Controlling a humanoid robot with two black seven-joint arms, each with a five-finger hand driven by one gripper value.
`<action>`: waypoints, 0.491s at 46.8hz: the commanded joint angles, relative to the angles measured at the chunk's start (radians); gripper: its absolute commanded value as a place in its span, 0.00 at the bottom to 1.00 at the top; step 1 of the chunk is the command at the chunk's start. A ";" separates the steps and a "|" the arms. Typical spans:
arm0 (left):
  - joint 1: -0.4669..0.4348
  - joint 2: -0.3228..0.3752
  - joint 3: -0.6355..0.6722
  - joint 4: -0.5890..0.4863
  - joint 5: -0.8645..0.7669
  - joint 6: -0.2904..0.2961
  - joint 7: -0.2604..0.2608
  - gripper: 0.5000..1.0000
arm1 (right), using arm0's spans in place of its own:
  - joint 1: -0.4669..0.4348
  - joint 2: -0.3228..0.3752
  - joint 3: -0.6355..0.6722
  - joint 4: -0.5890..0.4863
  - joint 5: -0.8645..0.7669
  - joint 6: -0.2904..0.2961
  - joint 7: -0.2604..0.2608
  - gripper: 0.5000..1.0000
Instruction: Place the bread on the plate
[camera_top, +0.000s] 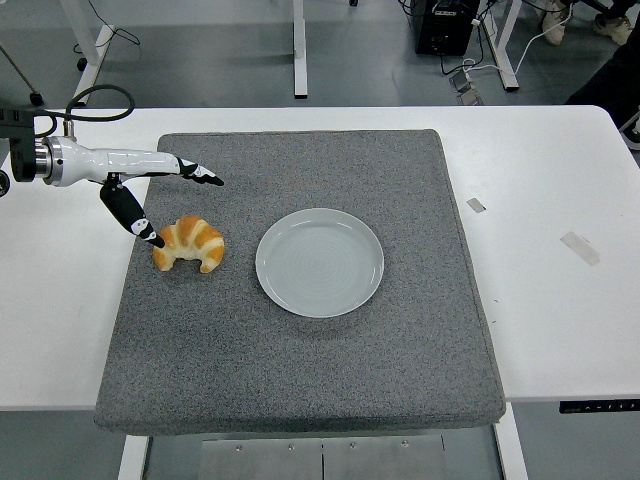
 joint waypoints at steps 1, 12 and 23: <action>0.000 -0.002 0.008 -0.004 0.005 0.008 0.000 0.93 | -0.001 0.000 0.000 0.000 0.001 0.000 0.000 1.00; 0.003 -0.012 0.041 -0.006 0.028 0.054 0.000 0.89 | 0.000 0.000 0.000 0.000 -0.001 0.000 0.000 1.00; 0.004 -0.040 0.080 -0.006 0.026 0.108 0.000 0.88 | -0.001 0.000 0.000 0.000 0.001 0.000 0.000 1.00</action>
